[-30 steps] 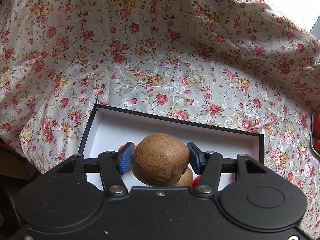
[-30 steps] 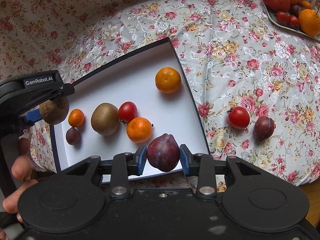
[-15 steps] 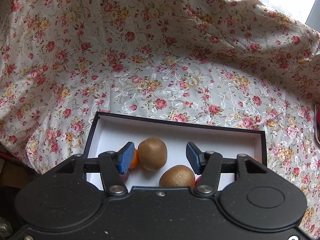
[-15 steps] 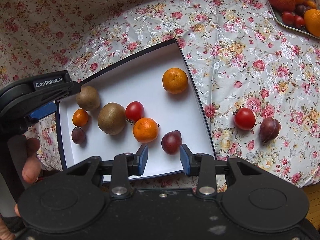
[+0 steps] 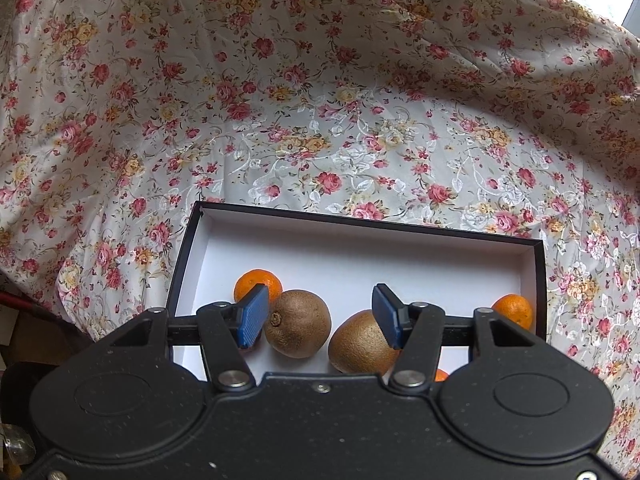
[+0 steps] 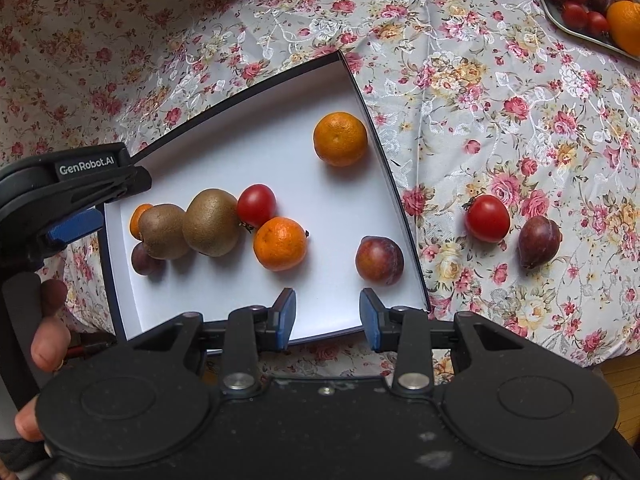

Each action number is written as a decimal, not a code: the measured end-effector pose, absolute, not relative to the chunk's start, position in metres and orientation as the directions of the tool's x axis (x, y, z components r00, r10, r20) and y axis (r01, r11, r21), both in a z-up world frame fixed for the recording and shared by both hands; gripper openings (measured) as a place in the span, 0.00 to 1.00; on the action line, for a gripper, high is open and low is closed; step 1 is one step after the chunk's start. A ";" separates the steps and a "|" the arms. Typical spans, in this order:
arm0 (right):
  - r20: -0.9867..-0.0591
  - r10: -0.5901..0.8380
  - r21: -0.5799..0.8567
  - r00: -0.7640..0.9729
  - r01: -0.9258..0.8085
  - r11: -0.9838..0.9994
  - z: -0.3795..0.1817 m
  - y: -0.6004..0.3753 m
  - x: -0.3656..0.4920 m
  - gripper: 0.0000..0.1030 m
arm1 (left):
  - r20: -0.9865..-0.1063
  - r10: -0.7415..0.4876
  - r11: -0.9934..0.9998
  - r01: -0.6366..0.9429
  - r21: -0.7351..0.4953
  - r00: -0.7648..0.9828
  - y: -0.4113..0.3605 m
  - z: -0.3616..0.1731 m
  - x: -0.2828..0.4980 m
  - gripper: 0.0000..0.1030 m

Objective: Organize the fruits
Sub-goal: 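Withdraw both open tools from the box toward the loose tomato and plum, then close the left tool on the red tomato while the right tool approaches the plum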

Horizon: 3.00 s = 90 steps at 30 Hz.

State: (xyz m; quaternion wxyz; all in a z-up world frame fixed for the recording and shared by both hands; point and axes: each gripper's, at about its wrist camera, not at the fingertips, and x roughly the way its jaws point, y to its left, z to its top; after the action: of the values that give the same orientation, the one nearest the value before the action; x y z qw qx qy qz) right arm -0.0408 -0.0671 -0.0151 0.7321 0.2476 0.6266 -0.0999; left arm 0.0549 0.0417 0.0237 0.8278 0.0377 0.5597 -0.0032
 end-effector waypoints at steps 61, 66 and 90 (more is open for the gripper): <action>-0.981 0.080 0.180 0.178 0.669 0.721 0.010 -0.210 -0.143 0.37 | -0.954 -0.140 0.923 0.384 -0.029 0.265 -0.139 0.024 -0.019 0.59; -0.981 0.075 0.176 0.176 0.673 0.719 0.011 -0.213 -0.147 0.37 | -0.957 -0.148 0.921 0.389 -0.041 0.250 -0.145 0.022 -0.021 0.59; -0.978 0.118 0.205 0.172 0.681 0.702 0.006 -0.221 -0.152 0.37 | -0.979 -0.117 0.903 0.428 -0.034 0.169 -0.165 -0.012 -0.034 0.58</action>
State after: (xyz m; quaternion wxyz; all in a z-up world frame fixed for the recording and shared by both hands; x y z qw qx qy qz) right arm -0.1520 -0.2212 0.0057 0.6919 0.3277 0.6103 -0.2034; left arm -0.0340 -0.1649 -0.0117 0.7543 0.1256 0.6186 -0.1807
